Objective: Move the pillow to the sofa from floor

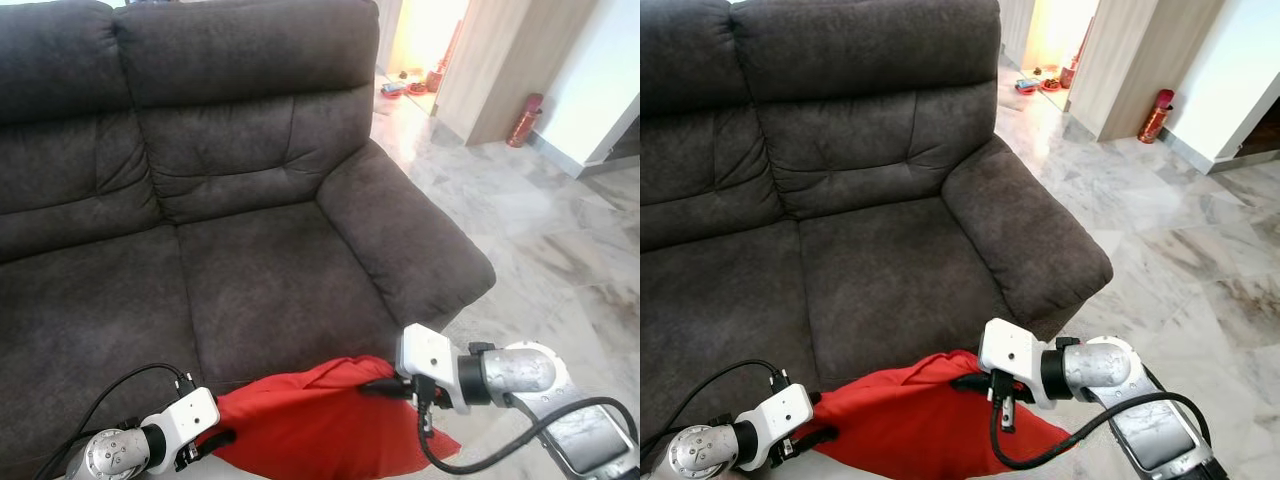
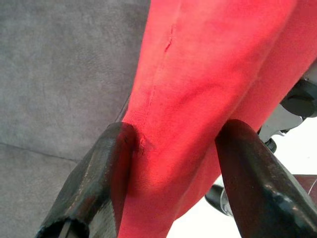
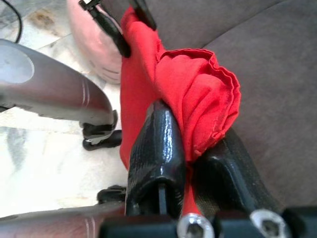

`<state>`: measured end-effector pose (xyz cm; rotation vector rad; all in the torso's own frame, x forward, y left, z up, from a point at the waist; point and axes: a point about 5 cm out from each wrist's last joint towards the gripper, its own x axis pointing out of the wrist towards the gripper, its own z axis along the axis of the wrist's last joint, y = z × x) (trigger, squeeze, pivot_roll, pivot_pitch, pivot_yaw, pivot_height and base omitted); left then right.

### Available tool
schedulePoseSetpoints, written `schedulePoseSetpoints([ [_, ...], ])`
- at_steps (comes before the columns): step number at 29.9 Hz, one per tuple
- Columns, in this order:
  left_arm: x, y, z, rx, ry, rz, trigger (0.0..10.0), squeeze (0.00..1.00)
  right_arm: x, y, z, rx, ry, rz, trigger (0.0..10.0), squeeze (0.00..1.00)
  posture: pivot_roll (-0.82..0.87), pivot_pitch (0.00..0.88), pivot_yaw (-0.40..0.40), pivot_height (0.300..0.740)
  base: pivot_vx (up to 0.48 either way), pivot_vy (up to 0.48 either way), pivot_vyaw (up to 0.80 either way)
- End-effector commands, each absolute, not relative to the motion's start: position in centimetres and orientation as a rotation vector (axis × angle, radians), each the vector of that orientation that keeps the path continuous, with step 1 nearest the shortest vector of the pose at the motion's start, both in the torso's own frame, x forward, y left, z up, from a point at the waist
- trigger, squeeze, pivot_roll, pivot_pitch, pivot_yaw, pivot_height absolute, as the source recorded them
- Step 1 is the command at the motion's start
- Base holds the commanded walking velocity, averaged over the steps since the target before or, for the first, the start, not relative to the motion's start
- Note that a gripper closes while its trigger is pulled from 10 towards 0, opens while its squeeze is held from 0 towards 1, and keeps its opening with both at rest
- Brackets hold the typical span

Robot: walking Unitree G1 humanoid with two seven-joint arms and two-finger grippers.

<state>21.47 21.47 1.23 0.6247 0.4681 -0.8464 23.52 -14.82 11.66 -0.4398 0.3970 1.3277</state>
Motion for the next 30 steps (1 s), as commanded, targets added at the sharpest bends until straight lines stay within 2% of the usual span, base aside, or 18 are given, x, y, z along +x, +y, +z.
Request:
schedulePoseSetpoints([
  [1,21.3,21.6,0.9,0.64,0.483,-0.857,10.0,0.0,23.5,-14.3,14.0,-0.471,0.275,1.367,10.0,0.0,0.14,0.031,-0.101,0.74,0.0,0.0,0.0],
  [5,21.3,21.6,0.7,0.639,0.486,-0.863,10.0,0.0,23.6,-14.4,14.0,-0.473,0.281,1.357,10.0,0.0,0.13,0.035,-0.101,0.74,0.0,0.0,0.0],
  [10,20.1,21.5,-0.4,0.662,0.571,-0.951,10.0,0.0,23.5,-14.3,14.1,-0.472,0.28,1.367,10.0,0.0,0.13,0.038,-0.101,0.74,0.0,0.0,0.0],
  [30,20.0,22.8,-1.8,0.758,0.598,-0.849,10.0,0.0,23.5,-14.4,14.4,-0.468,0.273,1.371,10.0,0.0,0.12,0.046,-0.109,0.74,0.0,0.0,0.0],
])
